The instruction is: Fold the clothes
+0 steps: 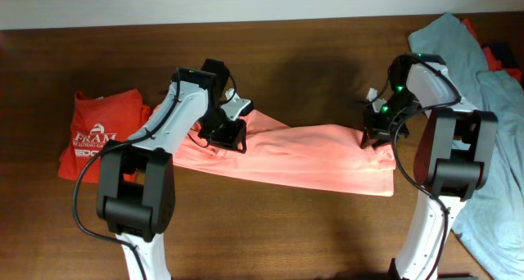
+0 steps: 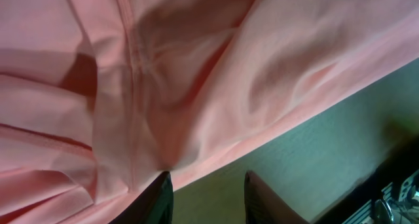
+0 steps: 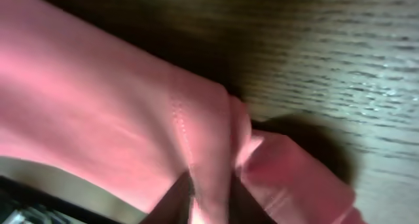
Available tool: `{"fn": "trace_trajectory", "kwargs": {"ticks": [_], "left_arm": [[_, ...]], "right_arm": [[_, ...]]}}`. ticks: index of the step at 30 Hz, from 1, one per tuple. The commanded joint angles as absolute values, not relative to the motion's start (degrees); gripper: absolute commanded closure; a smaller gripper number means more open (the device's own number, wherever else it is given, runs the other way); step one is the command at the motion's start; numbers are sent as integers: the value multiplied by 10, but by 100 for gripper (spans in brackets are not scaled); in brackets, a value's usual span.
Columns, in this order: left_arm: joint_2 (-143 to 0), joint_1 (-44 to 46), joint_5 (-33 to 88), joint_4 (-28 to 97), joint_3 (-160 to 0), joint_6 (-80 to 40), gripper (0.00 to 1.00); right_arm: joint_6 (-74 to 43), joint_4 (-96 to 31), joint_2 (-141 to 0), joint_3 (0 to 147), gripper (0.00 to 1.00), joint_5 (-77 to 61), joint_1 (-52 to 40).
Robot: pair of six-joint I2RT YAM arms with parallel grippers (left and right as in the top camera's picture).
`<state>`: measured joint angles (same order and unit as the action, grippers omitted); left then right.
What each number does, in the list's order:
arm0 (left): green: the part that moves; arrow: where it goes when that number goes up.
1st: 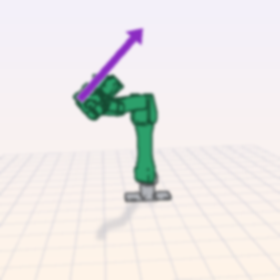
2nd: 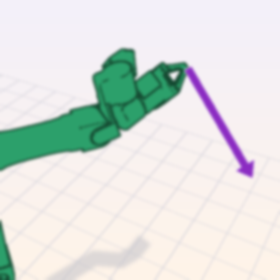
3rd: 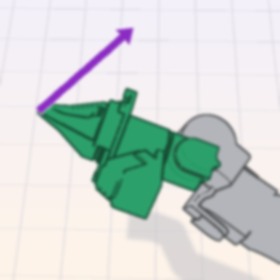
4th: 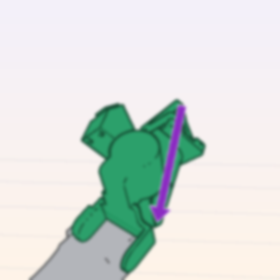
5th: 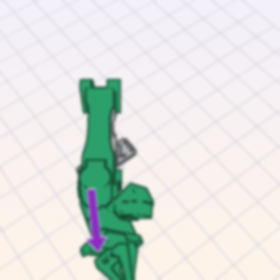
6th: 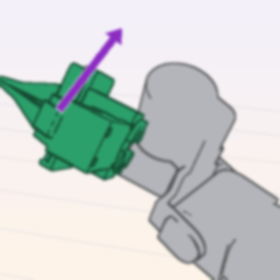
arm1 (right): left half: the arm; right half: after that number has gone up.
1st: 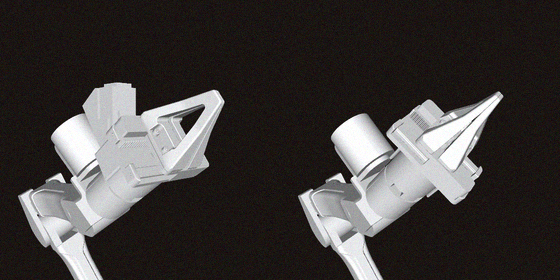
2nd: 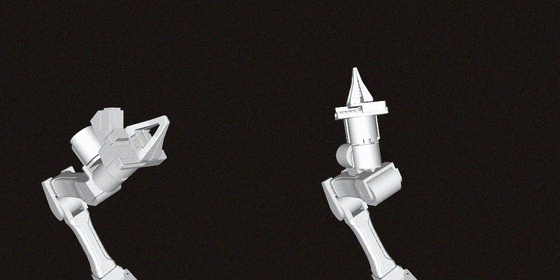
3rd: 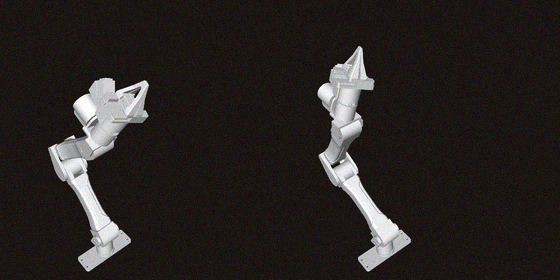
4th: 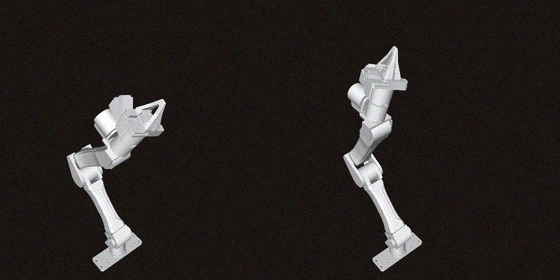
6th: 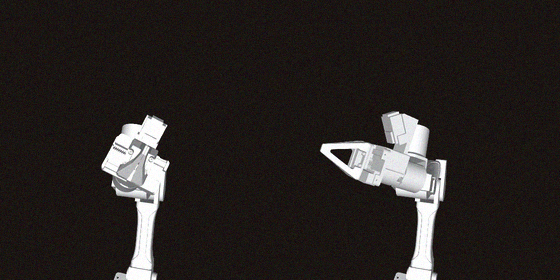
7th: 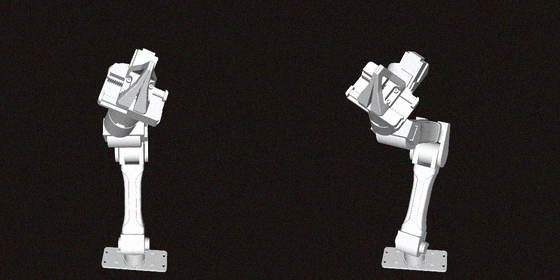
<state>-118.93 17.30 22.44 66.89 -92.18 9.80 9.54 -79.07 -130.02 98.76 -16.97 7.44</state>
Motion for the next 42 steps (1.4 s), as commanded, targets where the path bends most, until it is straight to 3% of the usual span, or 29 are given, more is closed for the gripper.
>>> {"fn": "trace_trajectory", "kwargs": {"ticks": [1, 6, 7, 16, 24, 33, 42], "left_arm": [[-1188, 174, 225, 666, -919, 97, 64], [-1188, 174, 225, 666, -919, 97, 64], [-1188, 174, 225, 666, -919, 97, 64], [-1188, 174, 225, 666, -919, 97, 64], [-1188, 174, 225, 666, -919, 97, 64], [-1188, 174, 225, 665, -919, 97, 63], [-1188, 174, 225, 666, -919, 97, 64]], "right_arm": [[107, -783, -1280, 986, 85, -210, 71], [107, -770, -1280, 986, 90, -210, 71], [107, -764, -1280, 986, 96, -210, 71], [88, -735, -1280, 1111, 96, -225, 72], [85, -798, -1280, 1245, 96, -200, 72], [85, -955, -1280, 1204, 92, -53, 72], [85, -950, -1280, 1091, 83, -41, 72]]}}
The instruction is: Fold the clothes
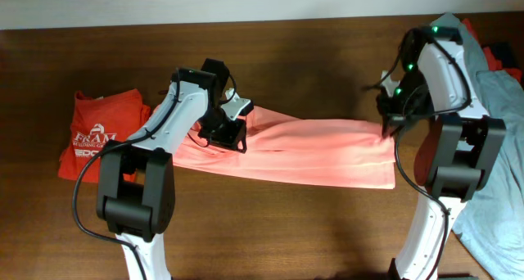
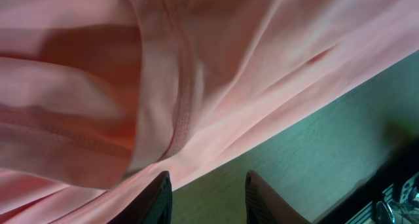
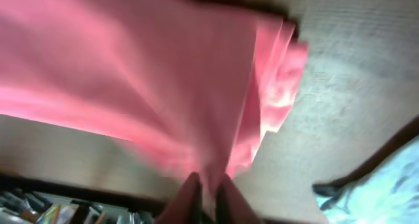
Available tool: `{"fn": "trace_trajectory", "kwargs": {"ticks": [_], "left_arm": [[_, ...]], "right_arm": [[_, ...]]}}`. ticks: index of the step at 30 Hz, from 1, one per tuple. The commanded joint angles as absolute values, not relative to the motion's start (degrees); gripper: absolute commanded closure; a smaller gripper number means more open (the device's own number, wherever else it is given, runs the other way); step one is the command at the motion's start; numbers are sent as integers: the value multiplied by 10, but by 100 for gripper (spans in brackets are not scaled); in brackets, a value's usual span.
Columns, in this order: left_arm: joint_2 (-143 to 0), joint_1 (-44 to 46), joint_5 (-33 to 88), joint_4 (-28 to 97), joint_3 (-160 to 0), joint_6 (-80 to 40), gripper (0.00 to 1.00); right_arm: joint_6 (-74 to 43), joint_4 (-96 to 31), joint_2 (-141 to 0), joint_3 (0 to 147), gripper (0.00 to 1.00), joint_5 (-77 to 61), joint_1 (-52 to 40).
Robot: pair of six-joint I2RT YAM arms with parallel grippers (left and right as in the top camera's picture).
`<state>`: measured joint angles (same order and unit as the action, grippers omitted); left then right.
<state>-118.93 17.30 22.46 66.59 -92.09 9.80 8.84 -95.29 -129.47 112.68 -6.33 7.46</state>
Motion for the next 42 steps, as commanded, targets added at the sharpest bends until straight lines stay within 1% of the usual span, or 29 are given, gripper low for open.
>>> {"fn": "trace_trajectory", "kwargs": {"ticks": [1, 2, 4, 8, 10, 11, 12, 14, 16, 18, 24, 27, 30, 36, 42], "left_arm": [[-1188, 174, 225, 666, -919, 97, 64], [-1188, 174, 225, 666, -919, 97, 64], [-1188, 174, 225, 666, -919, 97, 63], [-1188, 174, 225, 666, -919, 97, 63], [-1188, 174, 225, 666, -919, 97, 63], [-1188, 174, 225, 666, -919, 97, 59], [-1188, 174, 225, 666, -919, 97, 59], [-1188, 174, 225, 666, -919, 97, 58], [-1188, 174, 225, 666, -919, 97, 54], [-1188, 174, 222, 666, -919, 97, 52], [-1188, 173, 158, 665, -919, 97, 52], [-1183, 168, 124, 655, -924, 82, 52], [-1165, 153, 103, 646, -931, 82, 51], [-1111, 100, 111, 619, -935, 82, 48], [-1116, 83, 111, 564, -935, 82, 47]], "right_arm": [[85, -945, -1280, 1077, 82, -37, 72], [85, -939, -1280, 1064, 82, -38, 72], [85, -933, -1280, 1047, 76, -37, 72], [82, -922, -1280, 1039, 76, -38, 72], [73, -916, -1280, 1039, 73, -38, 75], [61, -912, -1280, 1039, 73, -38, 80], [39, -903, -1280, 1039, 72, -43, 96], [37, -900, -1280, 1039, 71, -72, 116], [66, -904, -1280, 1039, 70, -119, 137], [97, -912, -1280, 1038, 68, -156, 153], [106, -912, -1280, 1034, 67, -180, 181], [131, -912, -1280, 1034, 67, -187, 181], [131, -911, -1280, 1034, 67, -189, 181], [131, -901, -1280, 1034, 67, -204, 181], [131, -904, -1280, 1034, 67, -206, 180]]}}
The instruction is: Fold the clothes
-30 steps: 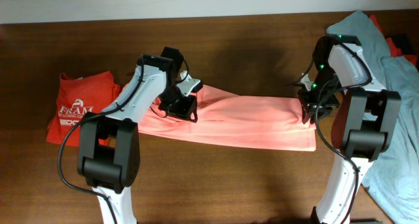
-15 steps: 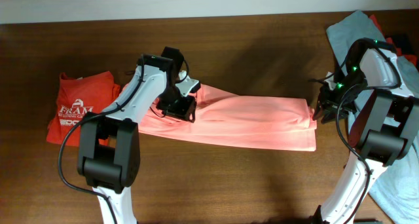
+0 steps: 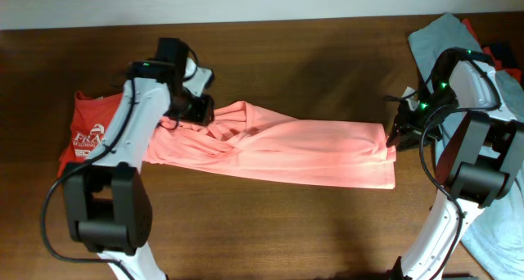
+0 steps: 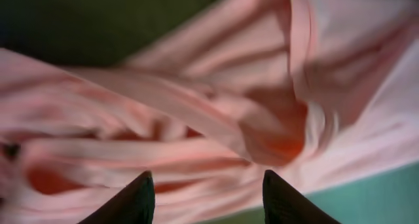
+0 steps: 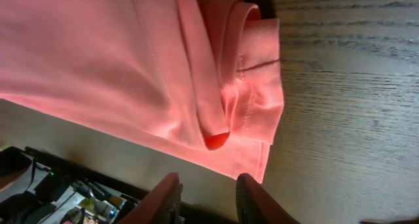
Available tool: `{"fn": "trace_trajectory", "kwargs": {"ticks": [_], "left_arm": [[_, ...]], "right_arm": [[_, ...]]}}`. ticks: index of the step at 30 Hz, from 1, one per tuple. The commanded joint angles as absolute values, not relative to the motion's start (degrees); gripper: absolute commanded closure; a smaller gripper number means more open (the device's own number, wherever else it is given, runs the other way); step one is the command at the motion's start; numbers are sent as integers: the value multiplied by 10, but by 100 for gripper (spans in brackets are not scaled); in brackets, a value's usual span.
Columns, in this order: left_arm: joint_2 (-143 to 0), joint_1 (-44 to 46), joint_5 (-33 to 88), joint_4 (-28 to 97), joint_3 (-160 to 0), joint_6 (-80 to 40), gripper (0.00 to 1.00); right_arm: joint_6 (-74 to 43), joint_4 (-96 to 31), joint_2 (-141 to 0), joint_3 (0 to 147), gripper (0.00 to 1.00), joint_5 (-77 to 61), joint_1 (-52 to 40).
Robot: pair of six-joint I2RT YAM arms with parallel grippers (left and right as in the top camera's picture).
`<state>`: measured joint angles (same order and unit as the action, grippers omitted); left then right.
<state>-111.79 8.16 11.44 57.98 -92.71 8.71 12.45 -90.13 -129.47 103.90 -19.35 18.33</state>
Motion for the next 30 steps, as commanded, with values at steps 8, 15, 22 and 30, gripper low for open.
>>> {"fn": "trace_trajectory", "kwargs": {"ticks": [8, 15, 22, 30], "left_arm": [[-1120, 84, 111, 599, -935, 82, 47], [-1120, 85, 111, 624, -935, 82, 46], [-1120, 85, 111, 625, -935, 82, 47], [-1120, 84, 111, 625, -935, 82, 47]], "right_arm": [[135, -912, -1280, 1033, 42, -218, 185], [137, -873, -1280, 997, 33, -221, 184], [131, -785, -1280, 927, 33, -221, 184], [131, -719, -1280, 854, 41, -288, 181]]}}
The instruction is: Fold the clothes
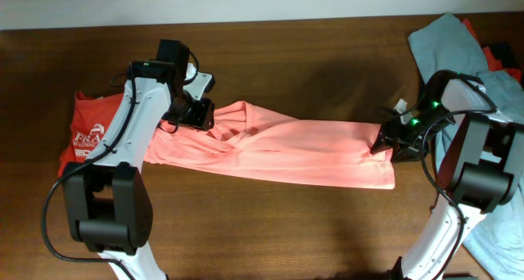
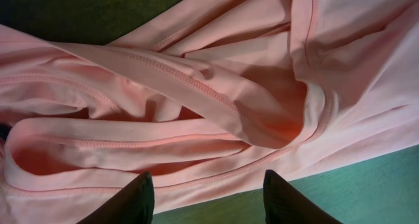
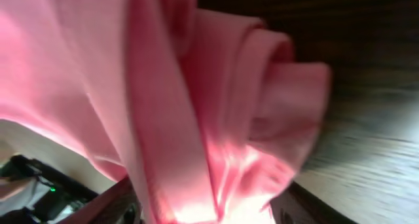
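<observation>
A pink garment [image 1: 303, 153] lies stretched in a long band across the wooden table [image 1: 286, 59]. Its left end is bunched in twisted folds [image 2: 196, 99]. My left gripper [image 1: 195, 114] hovers over that bunch. In the left wrist view the left gripper [image 2: 211, 199] is open, with nothing between its fingertips [image 2: 141, 198]. My right gripper [image 1: 388, 141] is at the garment's right end. In the blurred right wrist view the right gripper [image 3: 209, 207] is open wide, and the folded pink hem [image 3: 262, 119] lies between its fingers.
A folded orange-red shirt with white print [image 1: 94, 133] lies at the left, partly under the pink garment's end. A heap of grey-blue clothes [image 1: 491, 92] with something red [image 1: 487, 38] behind it fills the right edge, beside the right arm.
My right gripper has moved from just off the garment's right end onto it, and its fingers stand wider, either side of the hem. The left gripper stays open over the bunched left end.
At first my right gripper was shut on the garment's right end and the left sat near its middle-left. The right then held that end higher and farther right, stretching the cloth. Later the right had let go and the left stood open over the left end; now the right straddles the hem.
</observation>
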Available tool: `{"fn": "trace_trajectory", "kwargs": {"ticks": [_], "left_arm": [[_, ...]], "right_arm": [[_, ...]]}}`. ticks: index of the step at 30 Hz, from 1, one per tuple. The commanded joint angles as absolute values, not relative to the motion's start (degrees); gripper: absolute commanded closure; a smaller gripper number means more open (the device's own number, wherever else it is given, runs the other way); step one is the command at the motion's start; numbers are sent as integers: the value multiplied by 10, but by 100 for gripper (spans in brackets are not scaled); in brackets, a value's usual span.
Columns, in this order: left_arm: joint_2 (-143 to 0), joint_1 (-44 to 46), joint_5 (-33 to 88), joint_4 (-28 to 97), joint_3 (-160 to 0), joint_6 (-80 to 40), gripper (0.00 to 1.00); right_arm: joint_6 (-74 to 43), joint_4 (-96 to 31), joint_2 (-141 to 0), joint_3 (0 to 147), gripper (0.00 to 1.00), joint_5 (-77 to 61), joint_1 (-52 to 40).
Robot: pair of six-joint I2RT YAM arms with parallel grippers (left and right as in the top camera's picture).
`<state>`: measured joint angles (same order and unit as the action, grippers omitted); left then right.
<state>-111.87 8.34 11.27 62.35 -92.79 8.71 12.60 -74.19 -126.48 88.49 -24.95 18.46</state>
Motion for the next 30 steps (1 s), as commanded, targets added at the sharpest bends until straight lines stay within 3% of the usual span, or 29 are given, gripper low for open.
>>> {"fn": "trace_trajectory", "kwargs": {"ticks": [1, 4, 7, 14, 21, 30], "left_arm": [[-1120, 85, 111, 625, -935, 82, 47], [-1120, 85, 112, 625, -935, 82, 47], [-1120, 85, 114, 629, -935, 82, 47], [-1120, 84, 124, 640, -935, 82, 47], [-1120, 84, 124, 652, -935, 82, 47], [-1120, 85, 124, 653, -935, 82, 46]], "right_arm": [[131, -717, -1280, 852, 47, -291, 180], [131, -710, -1280, 852, 83, -299, 179], [131, -707, -1280, 856, 96, -300, 183], [125, -729, -1278, 914, 96, -294, 220], [96, -828, -1277, 1054, 96, -193, 263], [84, -913, -1263, 1142, 96, -147, 167]]}}
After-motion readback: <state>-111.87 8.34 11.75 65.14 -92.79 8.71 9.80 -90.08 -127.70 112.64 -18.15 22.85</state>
